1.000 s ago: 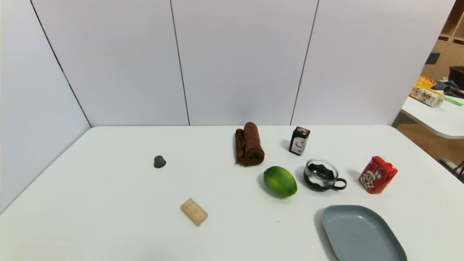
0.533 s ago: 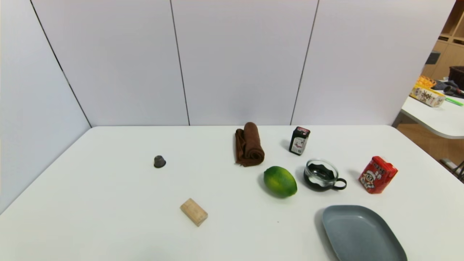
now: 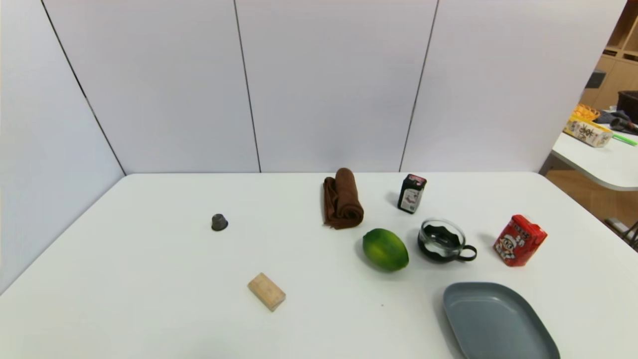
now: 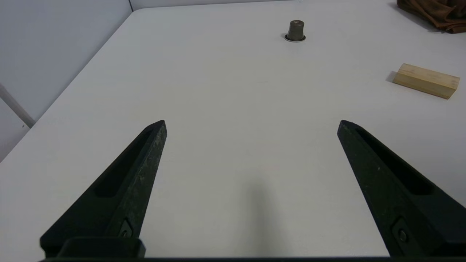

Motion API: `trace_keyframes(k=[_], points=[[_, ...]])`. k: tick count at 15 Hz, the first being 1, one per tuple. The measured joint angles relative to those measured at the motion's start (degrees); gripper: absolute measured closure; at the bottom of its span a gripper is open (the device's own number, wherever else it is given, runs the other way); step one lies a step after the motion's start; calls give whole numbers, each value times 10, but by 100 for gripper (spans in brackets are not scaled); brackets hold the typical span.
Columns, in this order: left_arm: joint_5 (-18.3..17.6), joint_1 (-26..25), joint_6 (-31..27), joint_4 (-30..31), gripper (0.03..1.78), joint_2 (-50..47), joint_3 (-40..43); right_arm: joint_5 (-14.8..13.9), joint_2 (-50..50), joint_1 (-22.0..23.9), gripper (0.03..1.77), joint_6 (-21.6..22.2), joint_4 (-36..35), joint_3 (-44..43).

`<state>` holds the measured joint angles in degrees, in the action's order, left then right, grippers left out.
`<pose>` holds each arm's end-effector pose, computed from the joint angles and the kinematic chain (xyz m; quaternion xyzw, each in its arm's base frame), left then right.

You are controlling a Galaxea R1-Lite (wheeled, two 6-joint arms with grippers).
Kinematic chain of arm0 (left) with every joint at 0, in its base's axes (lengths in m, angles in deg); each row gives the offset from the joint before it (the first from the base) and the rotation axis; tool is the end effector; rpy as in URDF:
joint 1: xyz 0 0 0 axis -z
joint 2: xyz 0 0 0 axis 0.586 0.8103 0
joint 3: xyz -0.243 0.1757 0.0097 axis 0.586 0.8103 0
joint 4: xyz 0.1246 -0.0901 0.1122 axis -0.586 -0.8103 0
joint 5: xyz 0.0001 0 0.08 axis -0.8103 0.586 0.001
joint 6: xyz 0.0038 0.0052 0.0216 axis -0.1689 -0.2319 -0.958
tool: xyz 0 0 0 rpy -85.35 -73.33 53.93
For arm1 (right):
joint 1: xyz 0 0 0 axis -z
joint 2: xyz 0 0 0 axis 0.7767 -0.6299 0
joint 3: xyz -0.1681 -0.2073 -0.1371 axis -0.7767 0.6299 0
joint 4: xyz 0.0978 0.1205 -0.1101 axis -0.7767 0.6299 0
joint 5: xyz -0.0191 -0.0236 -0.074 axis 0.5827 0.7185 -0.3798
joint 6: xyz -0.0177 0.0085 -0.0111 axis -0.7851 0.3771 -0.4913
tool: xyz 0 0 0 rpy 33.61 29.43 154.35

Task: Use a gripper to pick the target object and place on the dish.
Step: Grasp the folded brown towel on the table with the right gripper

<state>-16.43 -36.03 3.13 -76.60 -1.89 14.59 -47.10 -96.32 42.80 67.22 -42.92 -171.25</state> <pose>-0.0228 0.0000 0.0766 0.0115 -0.0056 0.0035 0.9999 0.1394 0.0241 0.4115 -0.1299 -0.0693 0.1570 0.9766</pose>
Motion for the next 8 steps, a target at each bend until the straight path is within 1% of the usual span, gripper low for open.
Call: trace_keyframes(k=[2,3,5,7,8], points=[[0,0,0,0,12,0,0,-6,-71,-44,9,0,20,-80],[0,0,0,0,12,0,0,-15,-104,-69,9,1,34,-116],[0,0,0,0,12,0,0,-56,-170,-132,9,5,53,-174],[0,0,0,0,12,0,0,-111,-225,-182,9,11,69,-204],[0,0,0,0,12,0,0,-143,-253,-206,9,20,78,-216]])
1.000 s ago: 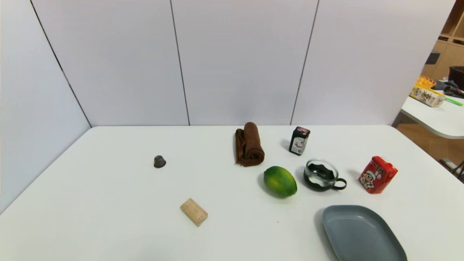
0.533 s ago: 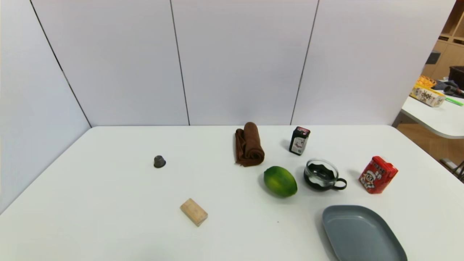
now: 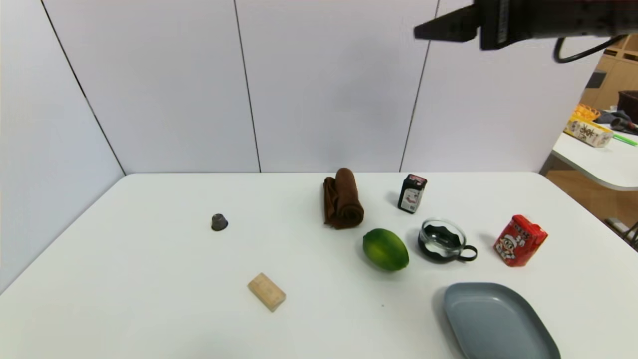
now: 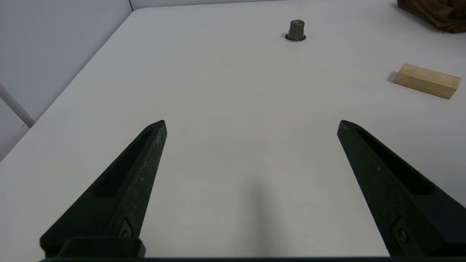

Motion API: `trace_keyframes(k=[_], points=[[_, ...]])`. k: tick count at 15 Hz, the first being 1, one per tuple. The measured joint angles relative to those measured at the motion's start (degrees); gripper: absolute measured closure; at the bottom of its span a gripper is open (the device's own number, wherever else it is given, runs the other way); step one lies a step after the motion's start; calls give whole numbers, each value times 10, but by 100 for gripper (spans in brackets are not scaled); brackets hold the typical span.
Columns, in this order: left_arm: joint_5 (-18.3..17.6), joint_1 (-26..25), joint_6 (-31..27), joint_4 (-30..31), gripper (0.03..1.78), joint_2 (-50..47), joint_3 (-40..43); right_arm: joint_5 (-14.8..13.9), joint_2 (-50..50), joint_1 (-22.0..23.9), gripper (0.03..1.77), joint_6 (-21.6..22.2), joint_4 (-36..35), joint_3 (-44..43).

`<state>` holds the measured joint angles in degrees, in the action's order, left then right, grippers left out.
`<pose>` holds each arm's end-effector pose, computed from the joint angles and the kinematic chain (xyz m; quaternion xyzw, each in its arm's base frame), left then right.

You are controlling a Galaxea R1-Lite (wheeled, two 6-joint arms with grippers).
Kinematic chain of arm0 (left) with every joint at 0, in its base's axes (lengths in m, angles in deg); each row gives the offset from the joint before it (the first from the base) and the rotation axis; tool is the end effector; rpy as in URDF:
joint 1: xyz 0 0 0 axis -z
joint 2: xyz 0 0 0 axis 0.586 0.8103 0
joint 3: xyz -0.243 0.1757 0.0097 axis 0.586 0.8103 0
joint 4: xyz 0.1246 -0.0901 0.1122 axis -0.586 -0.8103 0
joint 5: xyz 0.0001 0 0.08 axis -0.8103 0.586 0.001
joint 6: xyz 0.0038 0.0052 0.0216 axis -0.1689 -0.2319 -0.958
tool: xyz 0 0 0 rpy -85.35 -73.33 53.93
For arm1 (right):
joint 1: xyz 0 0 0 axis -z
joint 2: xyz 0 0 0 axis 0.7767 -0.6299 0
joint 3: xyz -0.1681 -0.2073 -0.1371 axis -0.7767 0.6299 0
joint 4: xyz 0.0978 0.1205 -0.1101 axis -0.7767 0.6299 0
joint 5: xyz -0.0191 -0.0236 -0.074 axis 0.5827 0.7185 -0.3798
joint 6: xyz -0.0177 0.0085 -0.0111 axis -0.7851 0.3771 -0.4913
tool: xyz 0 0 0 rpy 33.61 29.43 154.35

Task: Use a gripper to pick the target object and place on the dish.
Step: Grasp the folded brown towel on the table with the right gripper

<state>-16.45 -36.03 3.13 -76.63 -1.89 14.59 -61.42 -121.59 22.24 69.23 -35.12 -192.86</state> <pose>-0.0228 0.0000 0.0765 0.0115 -0.0053 0.0033 0.9999 0.2455 0.1328 0.4002 -0.1247 0.0247 0.2223 0.9667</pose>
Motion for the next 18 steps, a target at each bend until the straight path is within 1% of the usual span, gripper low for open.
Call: trace_keyframes(k=[2,3,4,6,10,16,18], points=[[0,0,0,0,12,0,0,-54,-49,-42,9,25,18,-31],[0,0,0,0,12,0,0,-72,-73,-62,9,35,22,-42],[0,0,0,0,12,0,0,-80,-93,-76,9,40,25,-47],[0,0,0,0,12,0,0,-85,-130,-95,9,47,32,-52],[0,0,0,0,12,0,0,-95,-196,-109,9,76,41,-54],[0,0,0,0,12,0,0,-92,-263,-101,9,122,66,-54],[0,0,0,0,12,0,0,-87,-277,-94,9,125,66,-54]])
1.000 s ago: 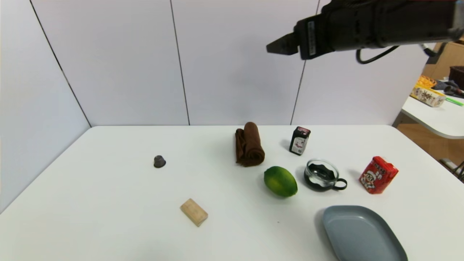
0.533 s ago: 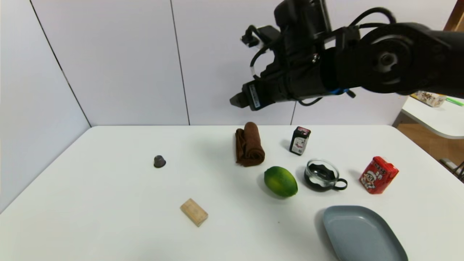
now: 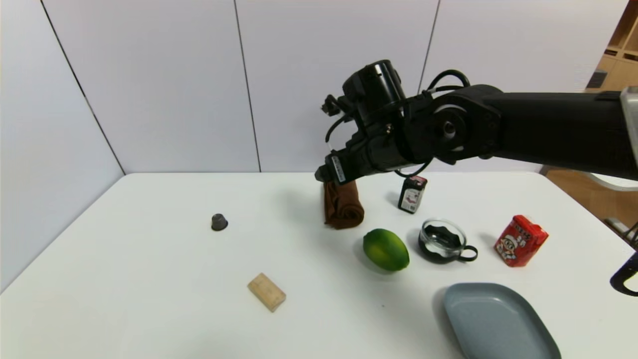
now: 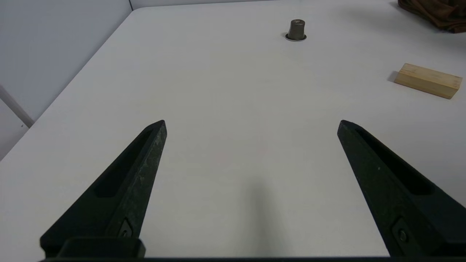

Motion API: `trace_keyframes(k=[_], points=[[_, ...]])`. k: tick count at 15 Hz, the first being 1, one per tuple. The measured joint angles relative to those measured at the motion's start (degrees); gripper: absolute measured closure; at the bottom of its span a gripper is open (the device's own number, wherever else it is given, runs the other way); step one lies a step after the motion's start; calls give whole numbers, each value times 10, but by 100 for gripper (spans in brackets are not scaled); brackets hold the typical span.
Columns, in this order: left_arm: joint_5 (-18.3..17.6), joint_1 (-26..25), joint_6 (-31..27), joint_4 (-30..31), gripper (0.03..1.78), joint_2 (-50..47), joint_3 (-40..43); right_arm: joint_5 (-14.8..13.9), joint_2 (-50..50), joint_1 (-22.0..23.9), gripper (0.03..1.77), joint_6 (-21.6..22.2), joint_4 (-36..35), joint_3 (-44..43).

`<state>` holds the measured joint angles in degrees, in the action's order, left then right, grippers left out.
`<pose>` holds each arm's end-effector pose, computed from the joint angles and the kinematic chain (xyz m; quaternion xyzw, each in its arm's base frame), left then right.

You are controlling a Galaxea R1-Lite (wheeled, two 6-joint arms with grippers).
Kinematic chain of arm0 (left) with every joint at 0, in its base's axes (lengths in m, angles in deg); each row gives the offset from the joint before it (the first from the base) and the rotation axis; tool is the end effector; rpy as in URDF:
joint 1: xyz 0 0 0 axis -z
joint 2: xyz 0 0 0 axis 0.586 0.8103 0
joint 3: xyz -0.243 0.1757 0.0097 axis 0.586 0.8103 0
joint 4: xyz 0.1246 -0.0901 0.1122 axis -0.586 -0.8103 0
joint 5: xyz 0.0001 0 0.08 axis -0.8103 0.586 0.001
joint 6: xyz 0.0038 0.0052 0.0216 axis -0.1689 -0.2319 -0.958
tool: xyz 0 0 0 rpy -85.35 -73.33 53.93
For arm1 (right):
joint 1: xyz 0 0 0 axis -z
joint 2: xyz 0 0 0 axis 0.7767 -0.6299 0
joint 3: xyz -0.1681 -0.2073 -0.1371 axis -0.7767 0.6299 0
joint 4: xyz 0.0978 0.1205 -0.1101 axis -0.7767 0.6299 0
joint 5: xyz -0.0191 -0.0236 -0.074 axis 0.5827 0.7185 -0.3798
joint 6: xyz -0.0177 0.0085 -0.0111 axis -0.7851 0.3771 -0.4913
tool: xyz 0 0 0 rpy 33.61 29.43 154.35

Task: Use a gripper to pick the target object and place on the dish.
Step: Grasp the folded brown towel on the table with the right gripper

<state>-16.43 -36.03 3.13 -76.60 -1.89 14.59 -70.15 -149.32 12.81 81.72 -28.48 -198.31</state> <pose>-0.0228 0.0000 0.0766 0.0115 -0.0056 0.0035 0.9999 0.3398 0.2607 0.2407 -0.1317 0.2700 0.2152 0.9292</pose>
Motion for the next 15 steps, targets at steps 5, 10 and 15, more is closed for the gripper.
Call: trace_keyframes(k=[5,10,15], points=[[0,0,0,0,12,0,0,7,-19,17,9,-6,16,-3],[0,0,0,0,12,0,0,9,-40,30,9,-8,32,-3],[0,0,0,0,12,0,0,28,-57,34,9,-8,28,-4]])
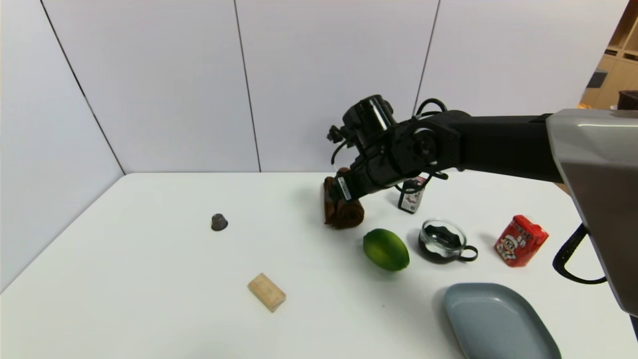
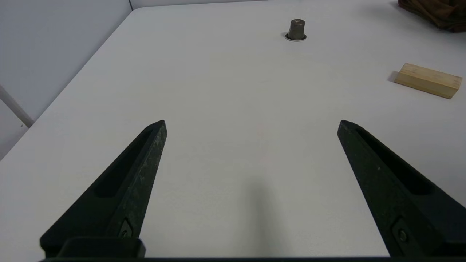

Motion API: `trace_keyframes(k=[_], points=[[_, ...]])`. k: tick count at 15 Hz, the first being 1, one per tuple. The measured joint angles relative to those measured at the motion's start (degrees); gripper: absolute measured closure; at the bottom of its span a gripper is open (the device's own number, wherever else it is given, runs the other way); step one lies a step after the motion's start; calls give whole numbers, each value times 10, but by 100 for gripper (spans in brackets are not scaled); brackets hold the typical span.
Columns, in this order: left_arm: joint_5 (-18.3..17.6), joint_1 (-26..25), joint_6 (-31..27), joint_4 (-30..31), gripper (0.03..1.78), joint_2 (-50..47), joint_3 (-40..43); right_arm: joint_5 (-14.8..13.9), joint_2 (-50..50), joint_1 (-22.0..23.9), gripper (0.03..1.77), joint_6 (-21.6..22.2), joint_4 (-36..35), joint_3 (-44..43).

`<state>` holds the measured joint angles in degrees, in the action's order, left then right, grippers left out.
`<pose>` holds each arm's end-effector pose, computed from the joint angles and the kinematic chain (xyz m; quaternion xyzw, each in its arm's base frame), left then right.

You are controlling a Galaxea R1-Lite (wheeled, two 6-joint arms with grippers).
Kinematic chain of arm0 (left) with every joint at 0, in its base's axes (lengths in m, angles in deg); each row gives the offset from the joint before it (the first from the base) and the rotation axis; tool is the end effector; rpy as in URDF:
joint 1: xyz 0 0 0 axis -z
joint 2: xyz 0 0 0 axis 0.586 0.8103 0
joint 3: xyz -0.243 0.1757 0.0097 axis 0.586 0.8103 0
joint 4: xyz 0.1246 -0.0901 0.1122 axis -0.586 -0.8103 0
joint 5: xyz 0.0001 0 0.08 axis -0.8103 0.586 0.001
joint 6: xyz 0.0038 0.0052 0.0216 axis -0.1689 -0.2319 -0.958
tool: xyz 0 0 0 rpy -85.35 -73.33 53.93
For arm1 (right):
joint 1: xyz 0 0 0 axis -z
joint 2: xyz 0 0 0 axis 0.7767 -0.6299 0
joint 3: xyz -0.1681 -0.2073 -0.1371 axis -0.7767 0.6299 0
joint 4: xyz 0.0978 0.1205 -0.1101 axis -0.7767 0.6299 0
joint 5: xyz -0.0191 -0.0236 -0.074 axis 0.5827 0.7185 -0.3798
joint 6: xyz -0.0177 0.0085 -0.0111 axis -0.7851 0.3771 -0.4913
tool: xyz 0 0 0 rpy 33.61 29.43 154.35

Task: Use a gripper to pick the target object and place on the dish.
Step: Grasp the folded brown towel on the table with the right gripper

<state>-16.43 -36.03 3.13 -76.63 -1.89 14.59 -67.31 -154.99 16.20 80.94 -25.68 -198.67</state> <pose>-0.0228 0.0000 0.0765 0.0115 -0.0053 0.0035 0.9999 0.3694 0.2517 0.1950 -0.1479 0.3370 0.2082 0.9062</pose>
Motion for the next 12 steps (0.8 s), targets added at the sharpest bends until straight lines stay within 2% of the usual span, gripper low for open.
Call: trace_keyframes(k=[1,3,12], points=[[0,0,0,0,12,0,0,19,-3,3,9,0,-8,0],[0,0,0,0,12,0,0,30,-8,8,9,1,-17,0],[0,0,0,0,12,0,0,27,-29,25,9,3,-19,0]])
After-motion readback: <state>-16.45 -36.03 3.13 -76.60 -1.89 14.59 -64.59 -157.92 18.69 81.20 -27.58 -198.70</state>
